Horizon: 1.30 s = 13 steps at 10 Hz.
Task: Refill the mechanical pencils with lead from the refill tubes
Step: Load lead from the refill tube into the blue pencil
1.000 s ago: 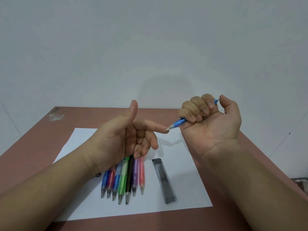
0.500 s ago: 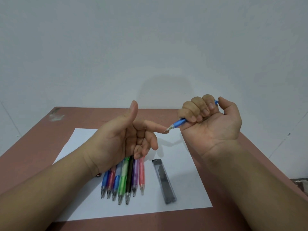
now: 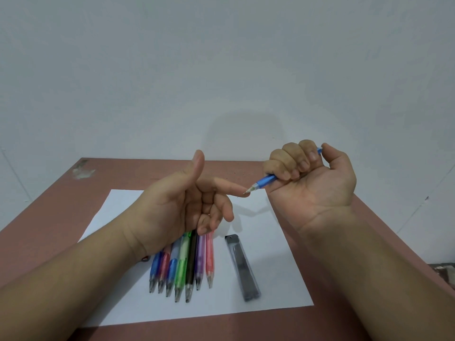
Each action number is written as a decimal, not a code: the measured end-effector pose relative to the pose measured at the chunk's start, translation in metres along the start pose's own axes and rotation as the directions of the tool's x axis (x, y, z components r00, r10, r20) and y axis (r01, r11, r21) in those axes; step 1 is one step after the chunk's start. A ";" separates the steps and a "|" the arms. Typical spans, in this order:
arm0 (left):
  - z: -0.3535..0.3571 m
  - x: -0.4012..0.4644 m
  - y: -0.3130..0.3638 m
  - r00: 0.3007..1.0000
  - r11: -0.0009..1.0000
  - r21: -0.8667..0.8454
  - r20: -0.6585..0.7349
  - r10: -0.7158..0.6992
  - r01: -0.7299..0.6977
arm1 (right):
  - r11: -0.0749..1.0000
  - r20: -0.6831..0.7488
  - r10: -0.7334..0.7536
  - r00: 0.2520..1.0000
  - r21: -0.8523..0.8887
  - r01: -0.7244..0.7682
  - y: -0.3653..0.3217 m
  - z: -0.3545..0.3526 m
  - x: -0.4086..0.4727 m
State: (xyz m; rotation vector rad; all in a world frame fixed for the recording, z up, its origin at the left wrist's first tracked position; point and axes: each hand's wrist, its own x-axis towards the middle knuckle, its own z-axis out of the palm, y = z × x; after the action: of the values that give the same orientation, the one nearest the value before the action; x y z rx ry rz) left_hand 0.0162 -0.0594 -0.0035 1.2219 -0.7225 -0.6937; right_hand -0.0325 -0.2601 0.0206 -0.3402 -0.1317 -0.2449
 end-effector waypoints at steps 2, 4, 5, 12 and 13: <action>-0.001 0.000 -0.001 1.000 1.000 0.003 -0.002 0.006 -0.006 | 1.000 0.005 -0.005 1.000 -0.011 0.005 -0.001 0.000 0.000; -0.008 -0.002 -0.003 0.986 0.980 0.162 -0.101 0.129 -0.112 | 0.996 0.020 -0.010 1.000 -0.088 0.012 -0.002 0.002 -0.001; -0.010 -0.006 -0.001 0.972 0.926 0.357 -0.150 0.183 -0.119 | 0.992 0.031 -0.011 0.999 -0.123 0.015 -0.001 0.002 -0.002; -0.015 -0.004 -0.009 0.916 0.469 0.860 -0.006 0.400 -0.199 | 0.986 0.042 0.006 0.999 -0.166 0.001 0.002 0.000 -0.002; -0.015 -0.004 -0.009 0.906 0.447 0.870 0.000 0.422 -0.209 | 0.986 0.044 0.011 0.999 -0.164 -0.003 0.002 0.000 -0.002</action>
State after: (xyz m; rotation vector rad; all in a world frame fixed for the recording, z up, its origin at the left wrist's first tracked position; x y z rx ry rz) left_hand 0.0248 -0.0497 -0.0153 1.9634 -1.1380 0.2204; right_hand -0.0338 -0.2574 0.0198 -0.5099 -0.1545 -0.2420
